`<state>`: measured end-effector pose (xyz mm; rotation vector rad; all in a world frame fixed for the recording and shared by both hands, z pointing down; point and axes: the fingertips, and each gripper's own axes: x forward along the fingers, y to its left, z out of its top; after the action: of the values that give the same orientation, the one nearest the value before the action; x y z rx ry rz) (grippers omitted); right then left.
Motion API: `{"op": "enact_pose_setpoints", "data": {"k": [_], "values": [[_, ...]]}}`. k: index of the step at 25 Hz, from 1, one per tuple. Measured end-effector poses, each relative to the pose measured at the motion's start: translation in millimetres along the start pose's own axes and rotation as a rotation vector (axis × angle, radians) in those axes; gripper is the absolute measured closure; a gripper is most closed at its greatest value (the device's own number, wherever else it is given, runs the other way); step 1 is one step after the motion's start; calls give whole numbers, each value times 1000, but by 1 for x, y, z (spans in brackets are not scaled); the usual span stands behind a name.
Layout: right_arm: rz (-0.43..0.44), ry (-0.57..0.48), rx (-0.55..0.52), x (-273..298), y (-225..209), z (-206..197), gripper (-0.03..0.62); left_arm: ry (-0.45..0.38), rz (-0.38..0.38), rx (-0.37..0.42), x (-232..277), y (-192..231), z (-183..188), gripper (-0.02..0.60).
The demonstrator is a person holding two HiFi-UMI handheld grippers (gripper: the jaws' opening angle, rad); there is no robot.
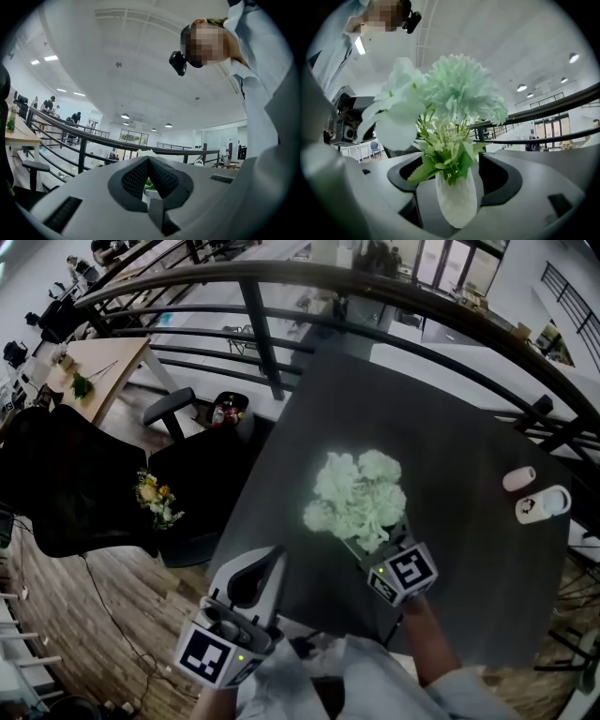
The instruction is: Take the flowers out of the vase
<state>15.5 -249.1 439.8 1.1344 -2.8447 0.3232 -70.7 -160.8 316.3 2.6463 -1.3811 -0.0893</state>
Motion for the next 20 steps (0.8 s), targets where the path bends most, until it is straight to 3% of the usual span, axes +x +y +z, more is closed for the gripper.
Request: {"op": "enact_pose_setpoints", "data": {"k": [20], "values": [[18,-98,-56,-6,8,42,250,3,-30,-7,0,-7,0,583]]}}
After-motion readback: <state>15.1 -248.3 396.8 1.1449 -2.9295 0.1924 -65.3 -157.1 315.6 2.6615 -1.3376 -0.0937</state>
